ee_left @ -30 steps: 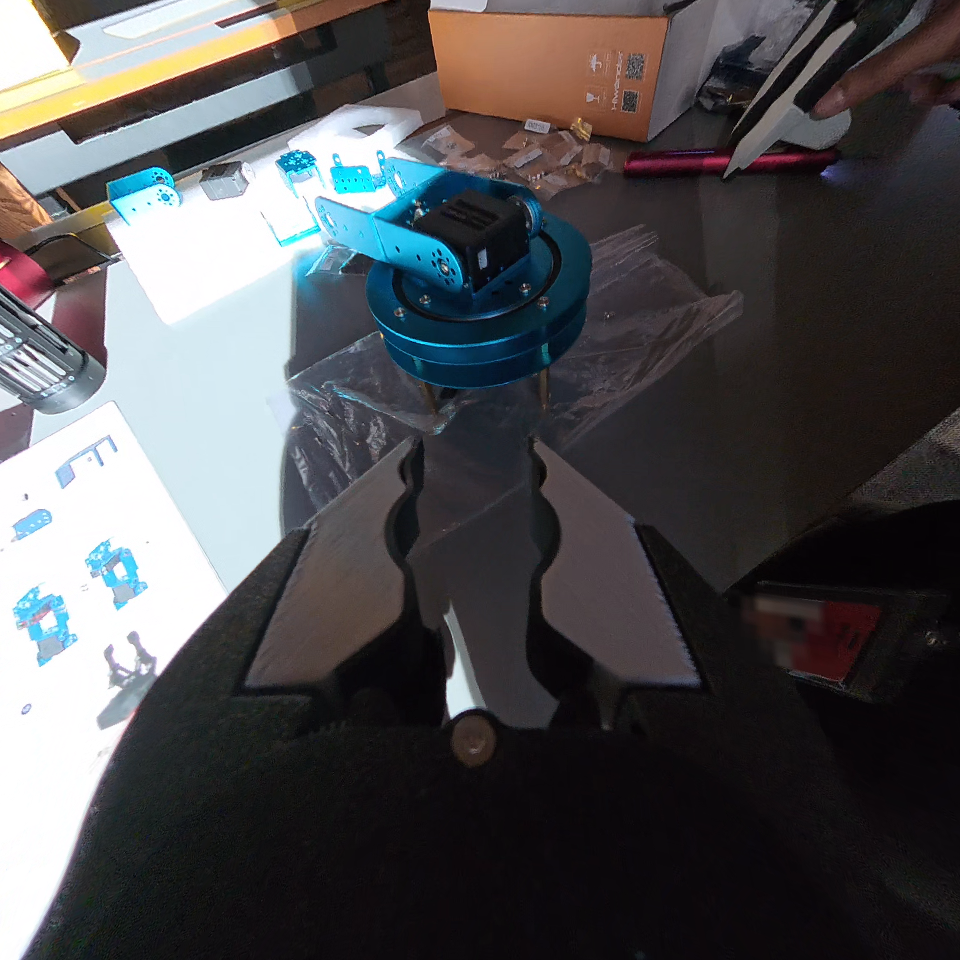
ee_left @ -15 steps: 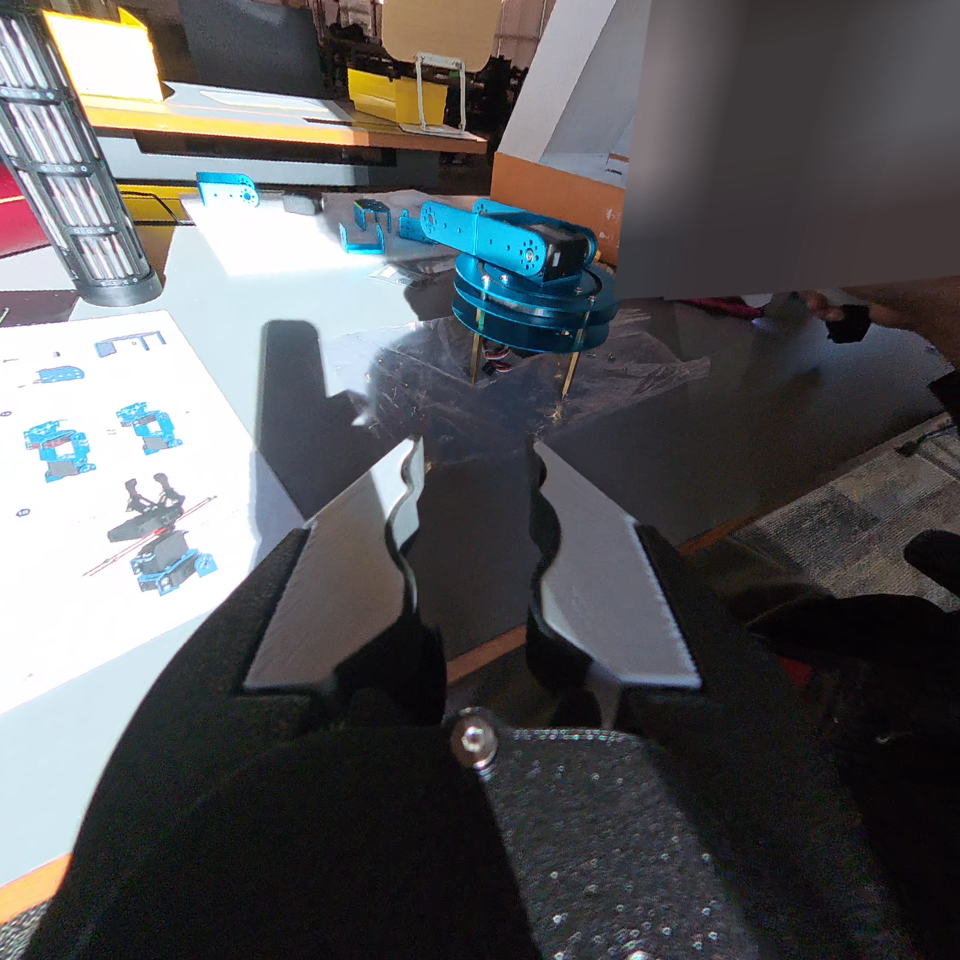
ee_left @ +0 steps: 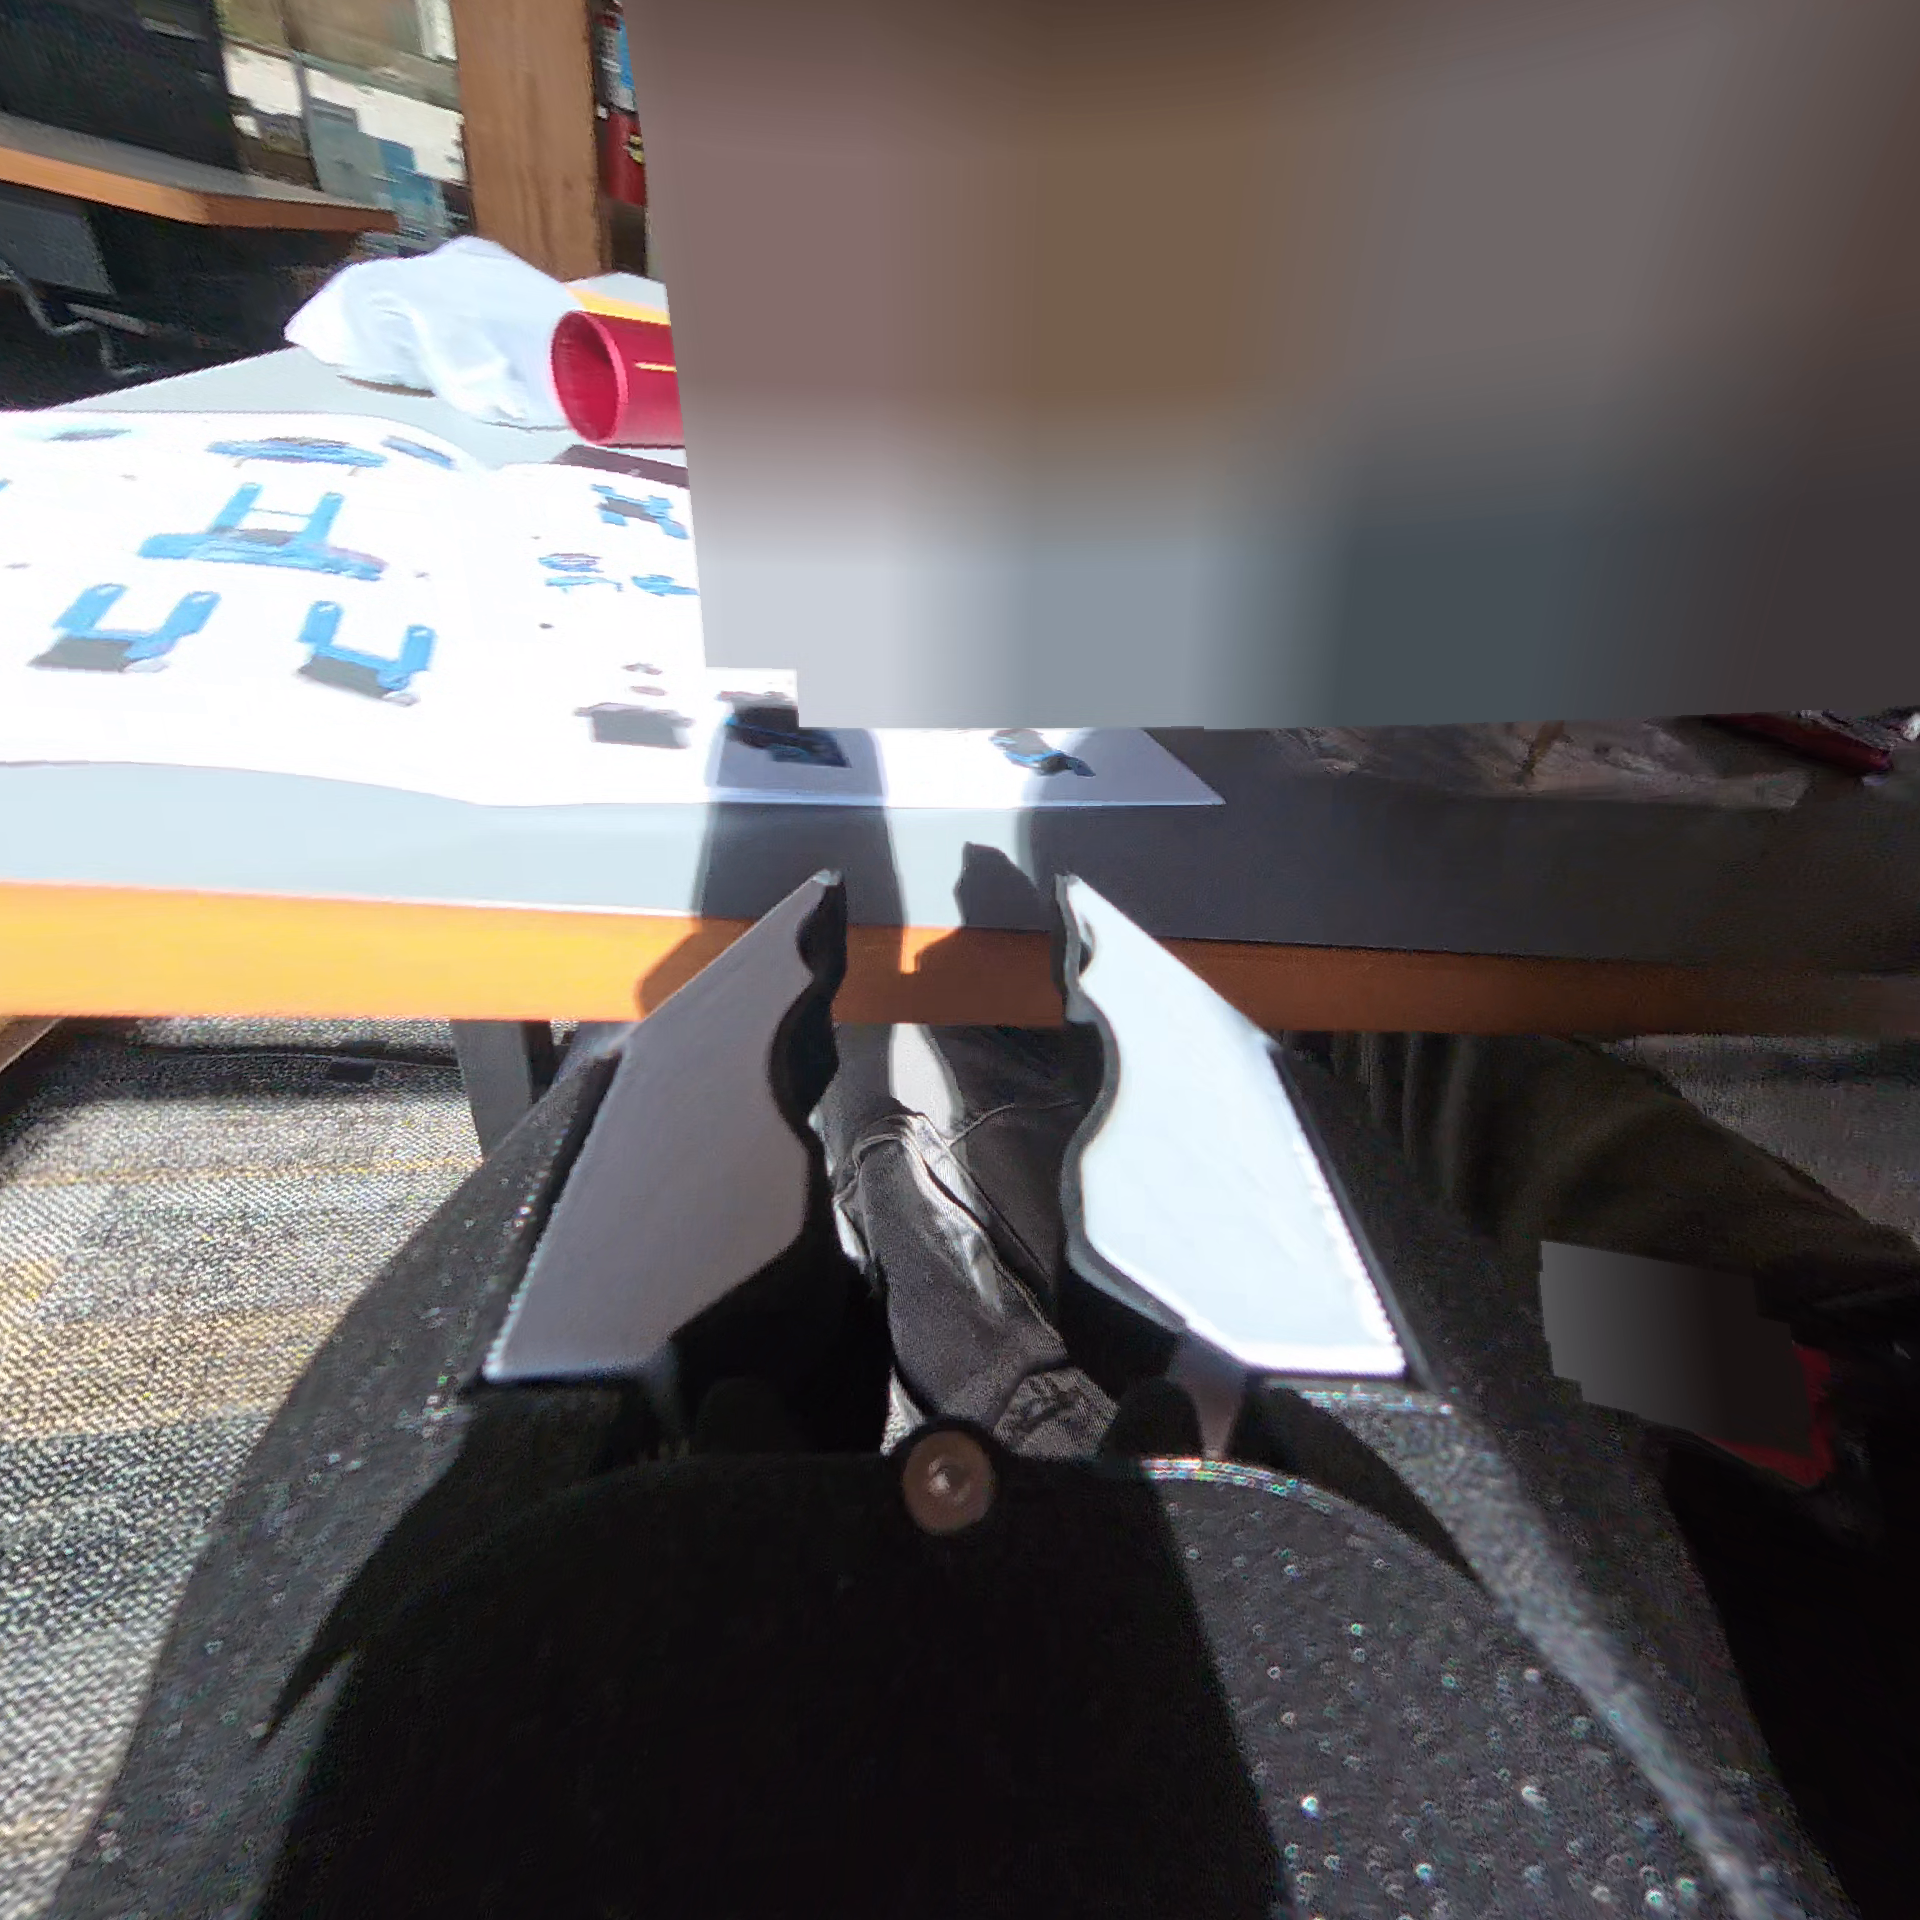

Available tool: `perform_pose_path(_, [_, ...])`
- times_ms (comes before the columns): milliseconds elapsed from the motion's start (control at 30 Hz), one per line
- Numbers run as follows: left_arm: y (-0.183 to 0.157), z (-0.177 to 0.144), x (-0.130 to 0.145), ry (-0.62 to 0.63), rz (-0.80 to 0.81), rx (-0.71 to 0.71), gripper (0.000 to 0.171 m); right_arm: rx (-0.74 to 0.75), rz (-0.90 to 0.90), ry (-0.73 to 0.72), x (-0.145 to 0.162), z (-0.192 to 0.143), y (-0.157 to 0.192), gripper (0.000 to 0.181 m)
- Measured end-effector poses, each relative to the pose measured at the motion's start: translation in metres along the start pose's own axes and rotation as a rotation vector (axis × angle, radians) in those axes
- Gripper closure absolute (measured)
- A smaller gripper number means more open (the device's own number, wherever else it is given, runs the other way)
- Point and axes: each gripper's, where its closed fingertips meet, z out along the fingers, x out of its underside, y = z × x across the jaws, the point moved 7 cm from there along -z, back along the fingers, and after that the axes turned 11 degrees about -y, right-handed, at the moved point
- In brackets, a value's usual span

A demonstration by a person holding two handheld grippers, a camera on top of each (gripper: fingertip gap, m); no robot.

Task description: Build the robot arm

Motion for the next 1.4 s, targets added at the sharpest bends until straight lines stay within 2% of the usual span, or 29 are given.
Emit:
perform_pose_path(100, [0.035,-0.022,0.001,-0.100,-0.122,-0.072,0.132,-0.037,0.022,-0.030,0.007,0.006,0.012,0.132])
perform_pose_path(233, [0.065,-0.051,0.000,-0.196,-0.218,-0.141,0.132,-0.128,-0.076,-0.149,-0.041,0.005,0.050,0.137])
perform_pose_path(333, [0.079,-0.060,0.002,-0.213,-0.196,-0.223,0.131,-0.229,-0.307,-0.013,-0.068,0.018,0.104,0.132])
perform_pose_path(400, [0.085,-0.061,0.006,-0.207,-0.175,-0.263,0.131,-0.332,-0.502,0.126,-0.064,0.030,0.148,0.131])
perform_pose_path(467, [0.089,-0.059,0.012,-0.194,-0.185,-0.274,0.131,-0.368,-0.674,0.223,-0.056,0.044,0.177,0.131])
perform_pose_path(567, [0.094,-0.055,0.016,-0.191,-0.197,-0.281,0.131,-0.365,-0.920,0.254,-0.047,0.061,0.199,0.145])
perform_pose_path(633, [0.097,-0.052,0.016,-0.194,-0.200,-0.283,0.131,-0.356,-0.976,0.275,-0.041,0.066,0.202,0.148])
perform_pose_path(800, [0.098,-0.044,0.019,-0.194,-0.242,-0.245,0.131,-0.333,-0.984,0.282,-0.040,0.063,0.198,0.154])
perform_pose_path(900, [0.095,-0.040,0.021,-0.177,-0.219,-0.239,0.131,-0.315,-0.987,0.280,-0.039,0.063,0.198,0.153])
perform_pose_path(1033, [0.090,-0.039,0.021,-0.169,-0.194,-0.237,0.131,-0.291,-1.020,0.277,-0.041,0.065,0.198,0.160])
perform_pose_path(1400, [0.082,-0.033,0.022,-0.142,-0.167,-0.217,0.131,-0.281,-0.998,0.296,-0.041,0.068,0.196,0.159])
